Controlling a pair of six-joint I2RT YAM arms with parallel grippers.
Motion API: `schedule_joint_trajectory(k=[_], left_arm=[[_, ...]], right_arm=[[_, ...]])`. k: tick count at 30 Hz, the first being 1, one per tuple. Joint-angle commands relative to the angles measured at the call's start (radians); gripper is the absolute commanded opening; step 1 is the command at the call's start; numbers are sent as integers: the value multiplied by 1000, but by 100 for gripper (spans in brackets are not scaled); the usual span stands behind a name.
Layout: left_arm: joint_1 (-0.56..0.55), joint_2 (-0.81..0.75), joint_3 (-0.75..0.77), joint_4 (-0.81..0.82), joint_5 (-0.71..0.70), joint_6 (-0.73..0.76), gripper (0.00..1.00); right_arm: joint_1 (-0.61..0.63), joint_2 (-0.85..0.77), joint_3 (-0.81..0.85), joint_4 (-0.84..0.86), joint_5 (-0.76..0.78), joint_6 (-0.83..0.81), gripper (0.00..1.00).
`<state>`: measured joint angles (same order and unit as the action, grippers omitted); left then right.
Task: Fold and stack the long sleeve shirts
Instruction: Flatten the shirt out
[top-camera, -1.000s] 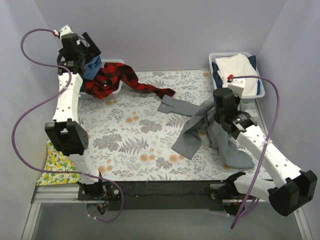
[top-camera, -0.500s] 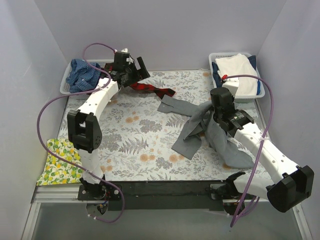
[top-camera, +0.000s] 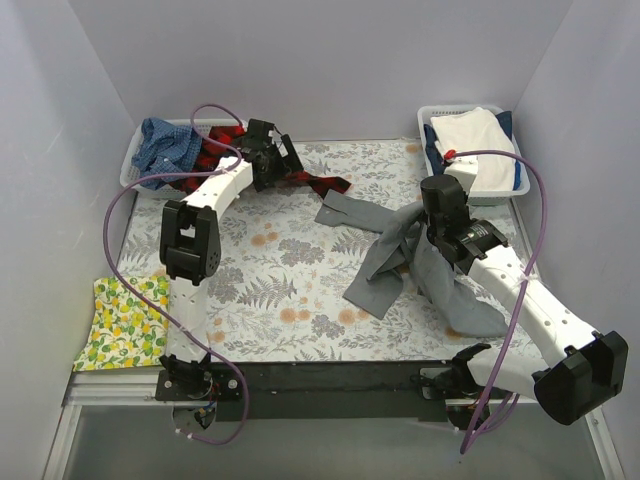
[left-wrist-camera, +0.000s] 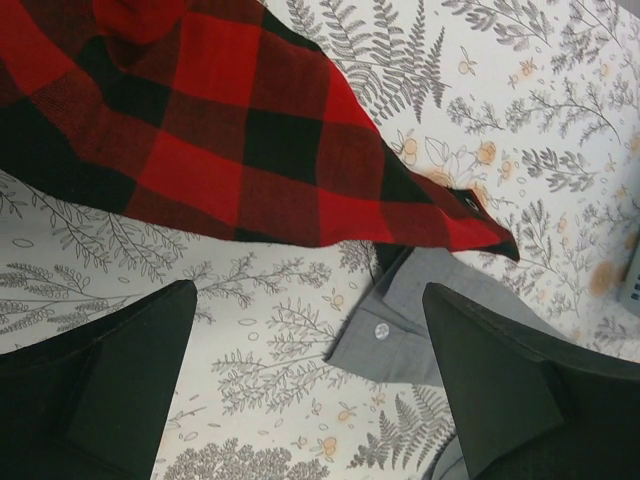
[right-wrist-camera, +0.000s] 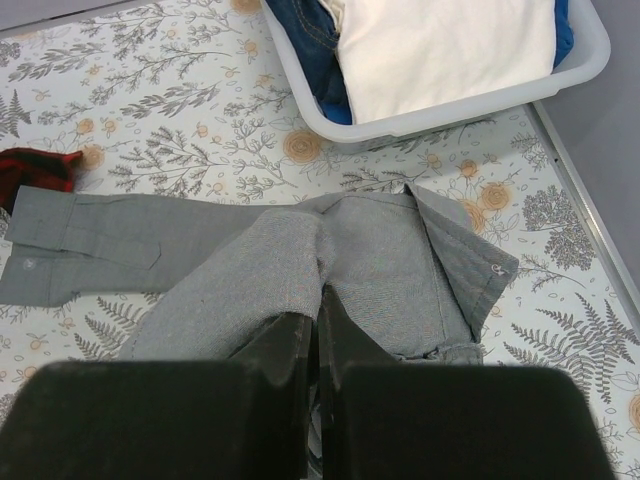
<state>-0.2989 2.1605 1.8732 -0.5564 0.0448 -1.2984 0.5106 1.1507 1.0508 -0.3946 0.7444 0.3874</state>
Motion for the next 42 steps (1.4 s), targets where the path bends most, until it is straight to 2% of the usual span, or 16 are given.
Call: schedule_joint_trajectory(k=[1,4,8,11,14,16,19,21,26,34,38,42], left_arm=[[-8,22,66,-5,-72,-16,98],[-14,68,104,3,-85,-19,98],[-34,124,168,45,-169,36,98],[-40,171,205,43,-197,57,92],[-46,168,192,44,-204,83,70],[-49,156,164,53,-212,100,31],[-49,134,184,55,-250,126,0],[-49,130,222,37,-282,152,0],[-19,61,300,61,-497,292,0],[202,-132,264,130,-473,235,0],[296,-156,256,131,-483,208,0],[379,-134,262,147,-537,243,0]], right_arm=[[-3,-20,9,25,16,19,1],[-3,-17,11,23,19,19,1],[-4,-8,18,25,18,15,1],[-4,0,31,25,13,4,1],[-4,4,38,25,19,-4,1],[-4,3,40,25,19,-2,1],[-4,7,37,25,16,4,1],[-4,3,31,23,10,10,1],[-4,-5,25,23,9,14,1],[-4,21,9,25,-36,10,1],[-4,53,9,25,-68,14,1],[-4,67,5,25,-88,30,1]])
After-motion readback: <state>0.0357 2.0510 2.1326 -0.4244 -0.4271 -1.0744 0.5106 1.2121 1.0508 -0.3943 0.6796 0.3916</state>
